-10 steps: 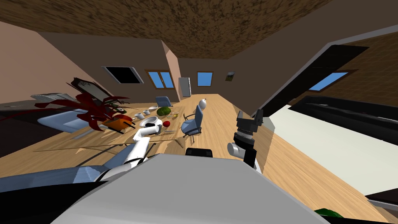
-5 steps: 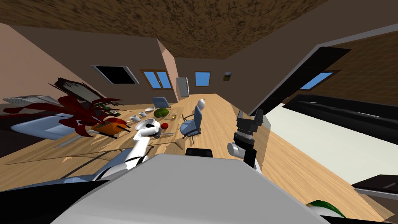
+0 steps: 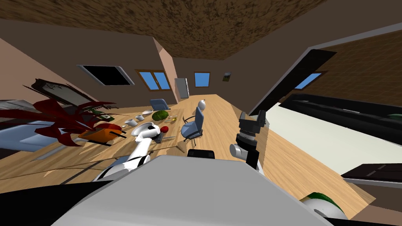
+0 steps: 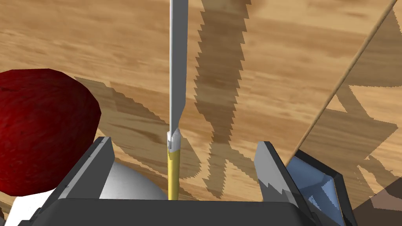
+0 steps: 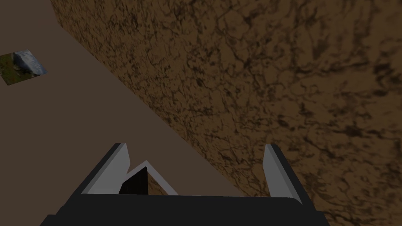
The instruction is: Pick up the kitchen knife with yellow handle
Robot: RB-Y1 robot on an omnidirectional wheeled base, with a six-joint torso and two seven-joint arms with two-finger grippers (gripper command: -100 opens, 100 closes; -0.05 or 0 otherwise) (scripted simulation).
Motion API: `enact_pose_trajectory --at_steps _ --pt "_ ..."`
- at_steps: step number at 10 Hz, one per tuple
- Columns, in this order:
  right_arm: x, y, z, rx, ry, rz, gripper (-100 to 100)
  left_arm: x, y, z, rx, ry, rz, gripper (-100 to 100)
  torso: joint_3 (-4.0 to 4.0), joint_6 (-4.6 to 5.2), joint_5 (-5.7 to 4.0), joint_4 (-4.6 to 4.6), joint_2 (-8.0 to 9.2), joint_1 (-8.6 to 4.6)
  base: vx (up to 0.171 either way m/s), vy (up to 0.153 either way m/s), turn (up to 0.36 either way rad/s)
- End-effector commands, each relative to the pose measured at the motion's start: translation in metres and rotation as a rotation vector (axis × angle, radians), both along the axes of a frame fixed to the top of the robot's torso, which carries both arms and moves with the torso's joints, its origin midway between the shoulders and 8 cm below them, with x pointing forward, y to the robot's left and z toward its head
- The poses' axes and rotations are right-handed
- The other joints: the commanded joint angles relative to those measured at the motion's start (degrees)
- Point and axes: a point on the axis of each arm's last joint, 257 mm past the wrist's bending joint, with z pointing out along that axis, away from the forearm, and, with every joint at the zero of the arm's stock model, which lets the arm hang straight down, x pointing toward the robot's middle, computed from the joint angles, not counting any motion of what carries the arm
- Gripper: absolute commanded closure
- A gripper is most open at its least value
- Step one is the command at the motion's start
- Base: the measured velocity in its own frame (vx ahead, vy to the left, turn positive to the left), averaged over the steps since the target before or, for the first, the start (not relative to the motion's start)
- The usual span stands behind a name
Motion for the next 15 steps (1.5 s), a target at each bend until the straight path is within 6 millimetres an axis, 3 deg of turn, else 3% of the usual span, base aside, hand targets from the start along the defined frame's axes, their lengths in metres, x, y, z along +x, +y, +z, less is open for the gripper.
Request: enact_pose_trajectory --at_steps 1,5,7,8,9,13,14,15 --pt "0.0 0.0 0.0 0.0 0.0 0.0 0 -0.006 -0.005 -0.005 -0.024 0.034 0.005 -100 0.0 0.0 0.0 0.0 0.0 0.0 0.035 0.065 -0.029" --pt "0.0 0.0 0.0 0.0 0.0 0.0 0 -0.04 -0.028 -0.026 -0.126 0.16 0.02 -100 -0.02 -0.01 0.01 -0.01 -0.03 0.05 0.036 0.077 -0.1" --pt "0.0 0.0 0.0 0.0 0.0 0.0 0 -0.042 -0.03 -0.027 -0.135 0.167 0.02 -100 -0.06 -0.01 0.03 -0.02 -0.1 0.1 0.044 0.073 -0.068" --pt "0.0 0.0 0.0 0.0 0.0 0.0 0 -0.043 -0.031 -0.027 -0.138 0.172 0.02 0 -0.02 -0.04 0.0 -0.01 -0.03 -0.06 0.005 0.009 0.004" --pt "0.0 0.0 0.0 0.0 0.0 0.0 0 -0.045 -0.035 -0.037 -0.138 0.169 0.023 -100 0.02 -0.03 -0.04 0.01 0.05 -0.2 0.005 0.025 -0.02" --pt "0.0 0.0 0.0 0.0 0.0 0.0 0 -0.047 -0.04 -0.048 -0.138 0.169 0.026 -100 0.06 -0.03 -0.02 0.02 0.11 -0.13 -0.001 0.034 -0.015" --pt "0.0 0.0 0.0 0.0 0.0 0.0 0 -0.047 -0.04 -0.049 -0.137 0.167 0.026 100 0.06 -0.04 -0.04 0.02 0.11 -0.2 0.0 0.0 0.0" --pt "0.0 0.0 0.0 0.0 0.0 0.0 0 -0.047 -0.04 -0.048 -0.137 0.167 0.026 100 0.06 -0.03 -0.05 0.02 0.11 -0.25 0.0 0.0 0.0"
